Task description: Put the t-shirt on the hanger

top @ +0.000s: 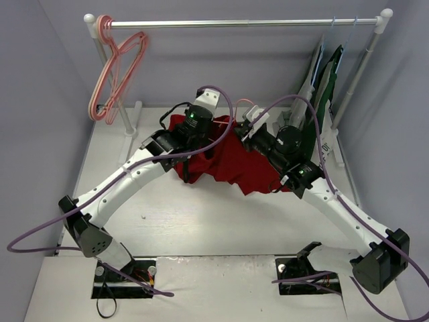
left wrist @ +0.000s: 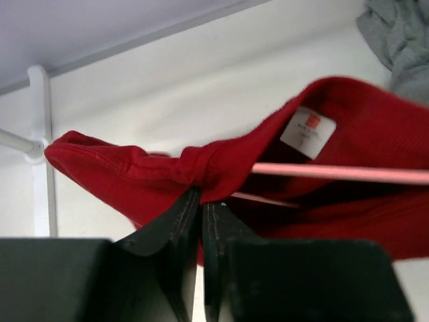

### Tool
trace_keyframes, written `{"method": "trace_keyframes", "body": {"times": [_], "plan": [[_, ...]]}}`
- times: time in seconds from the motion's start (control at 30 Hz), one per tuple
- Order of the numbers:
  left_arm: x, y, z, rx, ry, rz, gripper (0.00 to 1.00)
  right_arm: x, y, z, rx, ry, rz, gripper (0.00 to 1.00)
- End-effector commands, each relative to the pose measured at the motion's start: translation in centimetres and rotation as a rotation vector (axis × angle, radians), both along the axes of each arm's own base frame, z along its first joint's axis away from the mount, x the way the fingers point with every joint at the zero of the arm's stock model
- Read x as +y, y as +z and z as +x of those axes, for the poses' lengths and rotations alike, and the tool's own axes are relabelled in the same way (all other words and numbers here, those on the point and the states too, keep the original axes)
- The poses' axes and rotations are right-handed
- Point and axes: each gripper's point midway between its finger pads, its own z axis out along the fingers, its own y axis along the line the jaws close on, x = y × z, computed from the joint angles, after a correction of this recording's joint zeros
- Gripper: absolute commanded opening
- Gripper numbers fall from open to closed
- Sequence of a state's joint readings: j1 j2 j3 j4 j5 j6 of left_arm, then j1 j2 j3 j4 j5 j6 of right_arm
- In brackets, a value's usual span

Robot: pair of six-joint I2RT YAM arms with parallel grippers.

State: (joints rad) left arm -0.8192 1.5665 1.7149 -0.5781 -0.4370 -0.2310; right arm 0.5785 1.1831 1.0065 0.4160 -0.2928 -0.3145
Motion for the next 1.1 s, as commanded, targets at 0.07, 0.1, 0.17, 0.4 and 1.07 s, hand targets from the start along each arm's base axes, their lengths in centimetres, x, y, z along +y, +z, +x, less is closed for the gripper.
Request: {"method": "trace_keyframes", "body": {"times": [0.07,0.1,0.17,0.4,1.07], "plan": [[-0.7,7.0,-1.2,-0.162,-0.146,-0.100,0.19,-1.3,6.8,-1.1,-0.187,0.023,0.123,0.00],[-0.5,7.4,-1.2,-0.174,-0.160,-0.093,0.20,-1.1,6.7,-1.2,-0.182,0.035,0.119,0.00],[-0.5,8.3,-1.5,-0.193,-0.226,-0.074,0.22,-1.2,6.6,-1.4,-0.173,0.050,0.109,0.00],[2.8,11.4,-0.5,-0.184,-0.423,-0.141,0.39,-1.2,6.2,-2.0,-0.145,0.104,0.087,0.00],[2.9,4.7,-2.2,0.145,-0.904,-0.213,0.47,-0.5,6.1,-3.0,-0.094,0.216,0.034,0.00]]}}
